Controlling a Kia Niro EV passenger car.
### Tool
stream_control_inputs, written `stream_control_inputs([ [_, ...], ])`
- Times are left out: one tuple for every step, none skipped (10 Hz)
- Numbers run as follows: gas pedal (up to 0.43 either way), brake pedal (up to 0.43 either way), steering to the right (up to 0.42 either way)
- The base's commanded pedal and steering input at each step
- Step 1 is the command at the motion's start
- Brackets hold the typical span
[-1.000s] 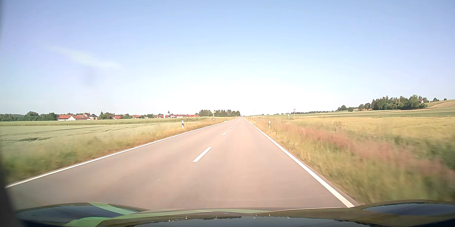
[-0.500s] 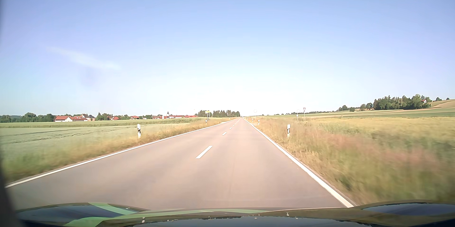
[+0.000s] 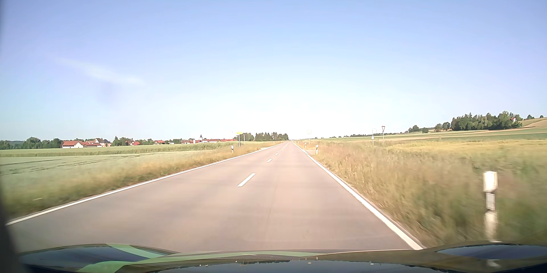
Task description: Follow the waypoints while adhering to traffic rules and regulations
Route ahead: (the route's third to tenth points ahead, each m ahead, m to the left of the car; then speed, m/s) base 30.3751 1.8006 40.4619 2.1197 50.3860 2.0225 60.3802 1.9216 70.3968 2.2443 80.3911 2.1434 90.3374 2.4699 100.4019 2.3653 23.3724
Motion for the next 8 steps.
stream_control_inputs([
  [0.248,0.0,-0.003],
  [0.248,0.0,-0.003],
  [0.26,0.0,-0.003],
  [0.268,0.0,-0.003],
  [0.287,0.0,-0.003],
  [0.287,0.0,-0.003],
  [0.287,0.0,-0.003],
  [0.299,0.0,-0.003],
])
